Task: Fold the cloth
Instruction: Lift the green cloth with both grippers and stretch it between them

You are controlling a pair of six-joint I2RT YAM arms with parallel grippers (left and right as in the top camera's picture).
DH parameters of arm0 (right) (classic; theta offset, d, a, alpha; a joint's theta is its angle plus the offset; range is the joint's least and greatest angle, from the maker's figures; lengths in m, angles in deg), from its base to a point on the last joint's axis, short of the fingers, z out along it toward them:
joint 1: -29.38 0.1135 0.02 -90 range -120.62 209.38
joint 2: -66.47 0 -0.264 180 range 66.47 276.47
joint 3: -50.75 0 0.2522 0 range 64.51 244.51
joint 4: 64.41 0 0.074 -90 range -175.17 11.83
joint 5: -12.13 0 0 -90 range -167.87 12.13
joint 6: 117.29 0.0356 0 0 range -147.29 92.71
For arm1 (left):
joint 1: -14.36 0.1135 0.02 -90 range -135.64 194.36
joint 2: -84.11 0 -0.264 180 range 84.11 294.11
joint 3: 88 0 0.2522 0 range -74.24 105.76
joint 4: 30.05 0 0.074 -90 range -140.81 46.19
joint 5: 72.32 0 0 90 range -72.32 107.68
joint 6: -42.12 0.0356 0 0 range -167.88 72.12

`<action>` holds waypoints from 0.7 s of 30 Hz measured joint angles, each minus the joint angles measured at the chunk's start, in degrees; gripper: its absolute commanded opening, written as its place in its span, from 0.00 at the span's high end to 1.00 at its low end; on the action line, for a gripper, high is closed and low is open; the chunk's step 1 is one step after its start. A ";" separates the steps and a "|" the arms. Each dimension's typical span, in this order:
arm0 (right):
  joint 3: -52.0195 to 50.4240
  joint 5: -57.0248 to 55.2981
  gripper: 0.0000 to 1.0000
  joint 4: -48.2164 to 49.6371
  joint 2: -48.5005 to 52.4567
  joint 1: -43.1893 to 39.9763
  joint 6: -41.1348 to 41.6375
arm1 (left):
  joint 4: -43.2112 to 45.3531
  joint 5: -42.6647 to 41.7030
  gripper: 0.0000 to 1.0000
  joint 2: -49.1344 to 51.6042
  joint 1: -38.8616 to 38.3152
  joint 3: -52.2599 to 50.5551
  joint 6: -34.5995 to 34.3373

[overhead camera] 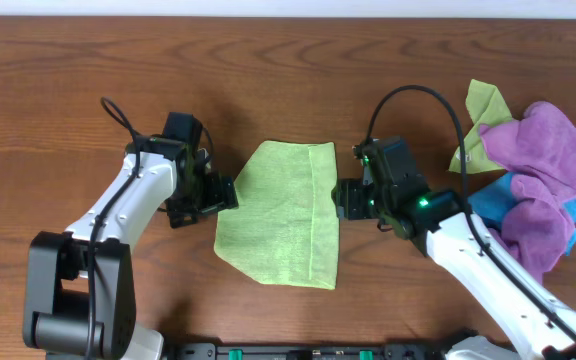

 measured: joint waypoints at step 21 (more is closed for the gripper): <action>0.00 0.11 0.35 -0.42 -0.46 0.00 -0.42 | 7.30 -19.87 0.94 -0.04 0.00 -9.25 -2.21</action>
